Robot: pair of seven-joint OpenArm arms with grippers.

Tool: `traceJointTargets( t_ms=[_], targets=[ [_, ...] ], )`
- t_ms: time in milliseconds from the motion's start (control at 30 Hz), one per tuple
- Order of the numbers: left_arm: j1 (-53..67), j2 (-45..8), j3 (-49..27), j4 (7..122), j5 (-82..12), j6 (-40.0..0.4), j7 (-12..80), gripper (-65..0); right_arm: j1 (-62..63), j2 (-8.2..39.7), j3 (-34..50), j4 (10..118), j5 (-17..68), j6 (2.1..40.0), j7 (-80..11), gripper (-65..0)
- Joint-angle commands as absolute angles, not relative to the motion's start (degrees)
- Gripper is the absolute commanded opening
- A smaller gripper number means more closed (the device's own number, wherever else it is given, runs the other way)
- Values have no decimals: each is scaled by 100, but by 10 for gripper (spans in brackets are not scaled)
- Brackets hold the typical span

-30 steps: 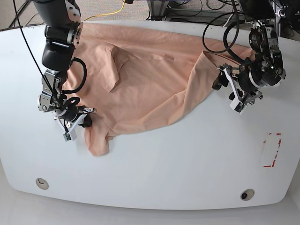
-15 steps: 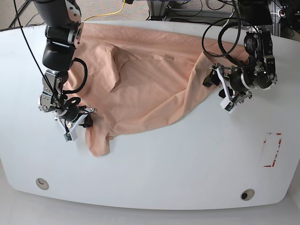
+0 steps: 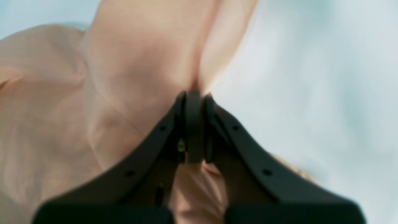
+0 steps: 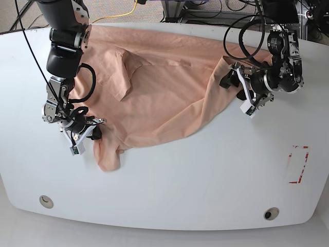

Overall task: Layout the t-shirt on the table in an organized manner, then fold the t-shirt properly
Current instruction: 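Release the left gripper and move it back to the hem corner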

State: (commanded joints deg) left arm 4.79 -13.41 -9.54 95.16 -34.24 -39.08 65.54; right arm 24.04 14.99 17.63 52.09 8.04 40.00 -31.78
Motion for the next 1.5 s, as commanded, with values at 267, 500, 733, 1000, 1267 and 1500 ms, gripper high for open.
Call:
traceJointTargets(
  t_ms=[267, 500, 733, 1000, 1267, 1500],
  targets=[
    [479, -1332, -954, 9490, -3424, -3908, 6721, -333, 2404, 1499, 1763, 5209, 804, 4000, -3178, -650],
    [470, -1323, -954, 9490, -3424, -3916, 6782, -432, 2404, 1499, 1763, 5209, 804, 4000, -3178, -650],
    [462, -1314, -954, 9516, -3398, -3908, 6765, -650, 2404, 1499, 1763, 5209, 804, 4000, -3178, -650],
    [435, -1341, -971, 10035, -3398, -3908, 6756, -650, 2404, 1499, 1763, 5226, 822, 4000, -3187, -650],
    [57, -1552, -954, 10501, -3380, -3881, 6791, -650, 2448, 1516, 1771, 5235, 831, 4000, -3196, -650],
    [-286, -1815, -954, 10501, -3380, -3873, 6791, -650, 2563, 1525, 1771, 5235, 831, 4000, -3204, -650]
  ],
)
